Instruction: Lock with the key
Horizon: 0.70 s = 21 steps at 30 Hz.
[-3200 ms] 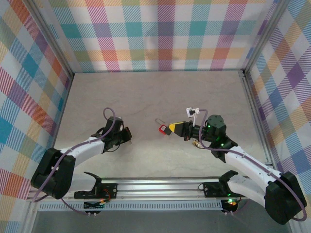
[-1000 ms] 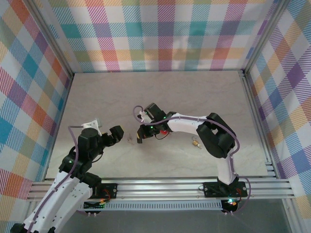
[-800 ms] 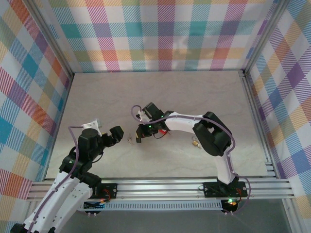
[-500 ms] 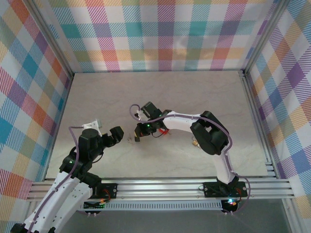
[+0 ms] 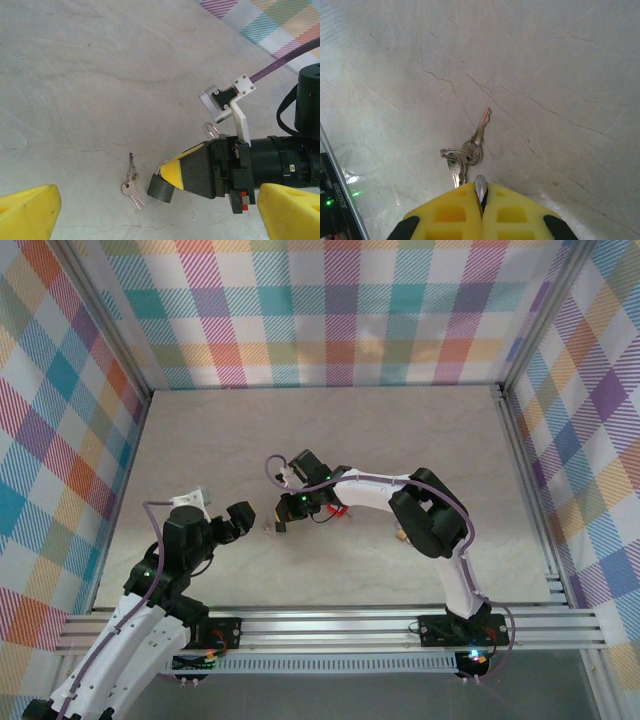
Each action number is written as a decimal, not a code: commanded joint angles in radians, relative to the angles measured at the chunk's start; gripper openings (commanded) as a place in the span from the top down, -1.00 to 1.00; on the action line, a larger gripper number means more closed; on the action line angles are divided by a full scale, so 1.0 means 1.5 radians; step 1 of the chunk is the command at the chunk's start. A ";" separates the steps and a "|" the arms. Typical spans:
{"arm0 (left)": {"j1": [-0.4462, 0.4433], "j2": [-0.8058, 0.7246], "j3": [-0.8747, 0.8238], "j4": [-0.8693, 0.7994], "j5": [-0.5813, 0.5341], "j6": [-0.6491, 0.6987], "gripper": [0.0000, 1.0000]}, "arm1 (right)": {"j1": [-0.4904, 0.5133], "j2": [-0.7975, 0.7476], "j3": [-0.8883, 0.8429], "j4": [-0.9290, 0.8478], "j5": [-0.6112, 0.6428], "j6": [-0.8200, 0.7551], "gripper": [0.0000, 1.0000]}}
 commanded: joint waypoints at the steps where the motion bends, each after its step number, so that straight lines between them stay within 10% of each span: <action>1: 0.006 -0.006 -0.010 0.008 0.008 0.005 -1.00 | 0.005 0.013 0.012 -0.017 -0.013 -0.010 1.00; 21: 0.006 -0.006 -0.006 0.004 0.007 0.003 -1.00 | 0.005 0.002 0.023 -0.060 0.026 -0.044 0.71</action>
